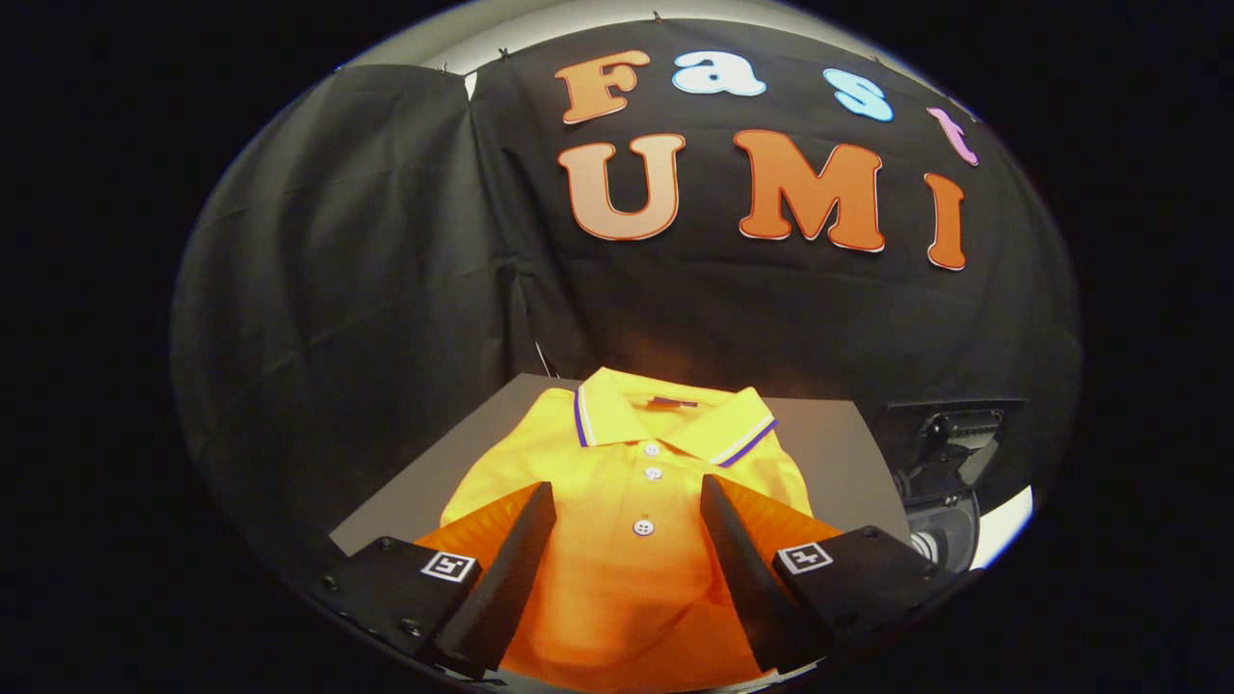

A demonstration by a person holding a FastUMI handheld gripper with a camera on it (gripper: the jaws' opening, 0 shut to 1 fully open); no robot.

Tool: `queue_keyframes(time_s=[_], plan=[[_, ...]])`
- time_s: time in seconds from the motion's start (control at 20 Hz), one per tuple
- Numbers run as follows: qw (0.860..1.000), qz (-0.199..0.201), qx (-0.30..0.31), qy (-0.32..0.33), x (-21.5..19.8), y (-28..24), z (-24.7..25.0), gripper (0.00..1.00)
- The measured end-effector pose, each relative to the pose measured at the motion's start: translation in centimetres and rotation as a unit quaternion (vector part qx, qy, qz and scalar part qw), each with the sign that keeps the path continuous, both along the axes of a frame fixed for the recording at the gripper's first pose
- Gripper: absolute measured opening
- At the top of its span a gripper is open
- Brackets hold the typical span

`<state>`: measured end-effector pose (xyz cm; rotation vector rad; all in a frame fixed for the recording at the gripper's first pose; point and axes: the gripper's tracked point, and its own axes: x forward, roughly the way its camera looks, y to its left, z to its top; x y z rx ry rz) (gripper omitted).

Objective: Put the clothes into the washing machine and then close the washing machine lid.

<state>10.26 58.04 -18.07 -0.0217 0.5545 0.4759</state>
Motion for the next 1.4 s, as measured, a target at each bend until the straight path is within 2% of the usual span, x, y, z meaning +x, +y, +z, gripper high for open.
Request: queue_keyframes(time_s=[0.2,0.35,0.5,0.65,0.8,0.9,0.95,1.05,1.2,1.4], plan=[[1.000,0.010,-0.003,0.002,0.0,0.3,-1.0,0.97],[0.998,0.046,-0.028,-0.018,-0.3,0.5,-1.5,0.97],[0.998,0.056,-0.016,-0.009,-0.6,0.0,-1.6,0.91],[0.997,0.081,0.009,0.016,-0.7,0.5,-1.5,0.75],[0.994,0.105,0.020,0.027,-1.0,0.8,-1.3,0.43],[0.994,0.107,0.027,0.029,-1.0,0.6,-1.4,0.28],[0.994,0.104,0.033,0.027,-1.0,0.4,-1.2,0.27],[0.994,0.100,0.043,0.022,-0.8,0.5,-1.1,0.19],[0.992,0.102,0.066,0.018,-1.7,0.2,-0.7,0.18],[0.982,0.115,0.152,-0.002,-2.6,-0.3,2.3,0.18]])
